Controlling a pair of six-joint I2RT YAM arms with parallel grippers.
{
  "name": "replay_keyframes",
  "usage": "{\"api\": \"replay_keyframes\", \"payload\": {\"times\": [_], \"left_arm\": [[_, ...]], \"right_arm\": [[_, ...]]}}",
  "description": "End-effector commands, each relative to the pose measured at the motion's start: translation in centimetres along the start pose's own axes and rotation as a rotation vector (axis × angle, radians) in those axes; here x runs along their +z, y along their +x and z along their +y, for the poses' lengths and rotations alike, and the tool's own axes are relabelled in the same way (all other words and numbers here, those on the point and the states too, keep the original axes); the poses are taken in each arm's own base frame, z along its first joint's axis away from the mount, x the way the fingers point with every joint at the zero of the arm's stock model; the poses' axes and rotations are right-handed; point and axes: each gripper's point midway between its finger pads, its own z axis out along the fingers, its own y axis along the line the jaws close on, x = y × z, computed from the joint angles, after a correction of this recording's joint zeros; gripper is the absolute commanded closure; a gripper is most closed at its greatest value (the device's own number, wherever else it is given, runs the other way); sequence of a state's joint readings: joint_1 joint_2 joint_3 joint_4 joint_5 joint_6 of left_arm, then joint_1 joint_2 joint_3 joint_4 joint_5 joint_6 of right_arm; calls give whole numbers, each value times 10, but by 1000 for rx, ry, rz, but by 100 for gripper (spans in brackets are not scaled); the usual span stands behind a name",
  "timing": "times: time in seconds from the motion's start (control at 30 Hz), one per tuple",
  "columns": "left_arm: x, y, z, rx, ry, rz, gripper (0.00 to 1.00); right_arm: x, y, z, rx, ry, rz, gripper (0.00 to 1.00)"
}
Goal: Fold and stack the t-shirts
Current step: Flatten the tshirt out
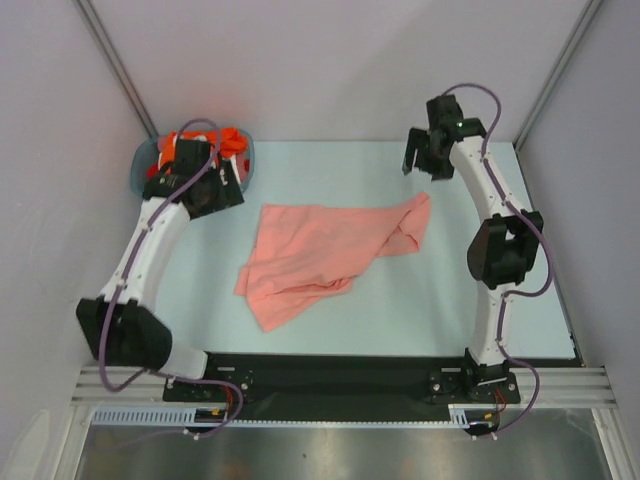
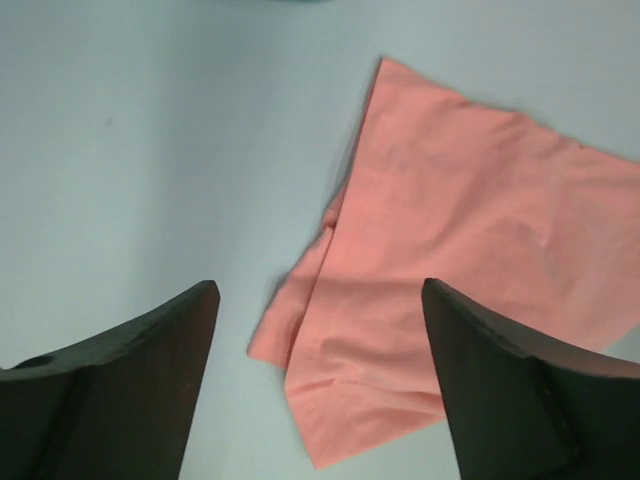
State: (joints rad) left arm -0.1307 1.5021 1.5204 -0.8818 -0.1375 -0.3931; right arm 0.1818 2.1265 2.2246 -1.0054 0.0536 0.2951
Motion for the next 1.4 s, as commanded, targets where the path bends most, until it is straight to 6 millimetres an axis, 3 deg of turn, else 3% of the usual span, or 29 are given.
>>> {"api": "replay_keyframes", "payload": {"times": [0.0,0.03,0.07,0.1,0.13,0.17,0.27,0.33,0.5,0.63,0.8,0.9,1.0,1.1,1.37], "left_arm": [[-21,60,2,20,65,68,16],[-22,79,-3,4,93,102,20],[-28,100,-12,20,126,130,24],[-38,115,-12,22,136,138,31],[-36,144,-8,6,116,190,33],[-41,163,-15,31,133,214,35],[-43,216,-15,35,125,288,30],[-39,243,-3,30,76,347,25],[-30,265,-6,23,107,374,34],[-23,287,-8,31,99,450,43],[-18,313,-16,20,128,529,39],[-9,321,-14,40,99,556,32],[-3,328,-17,46,109,577,32],[1,325,-21,45,119,566,37],[3,318,-24,68,116,550,63]], "right_arm": [[-58,27,-1,14,-44,9,23],[-52,27,-3,31,-59,-31,24],[-37,55,-19,68,-48,34,25],[-43,57,-25,93,-55,16,27],[-39,59,-27,116,-82,14,33],[-31,69,-42,152,-66,43,35],[-19,80,-48,152,-66,76,43],[-8,87,-39,122,-112,102,44],[10,98,-20,66,-111,141,37],[24,118,-22,48,-65,213,42],[38,129,-19,31,-44,235,54],[47,132,-12,18,-39,242,52],[56,139,-6,3,-28,264,44],[64,138,-8,-12,1,260,44],[86,139,-10,-28,28,265,55]]}}
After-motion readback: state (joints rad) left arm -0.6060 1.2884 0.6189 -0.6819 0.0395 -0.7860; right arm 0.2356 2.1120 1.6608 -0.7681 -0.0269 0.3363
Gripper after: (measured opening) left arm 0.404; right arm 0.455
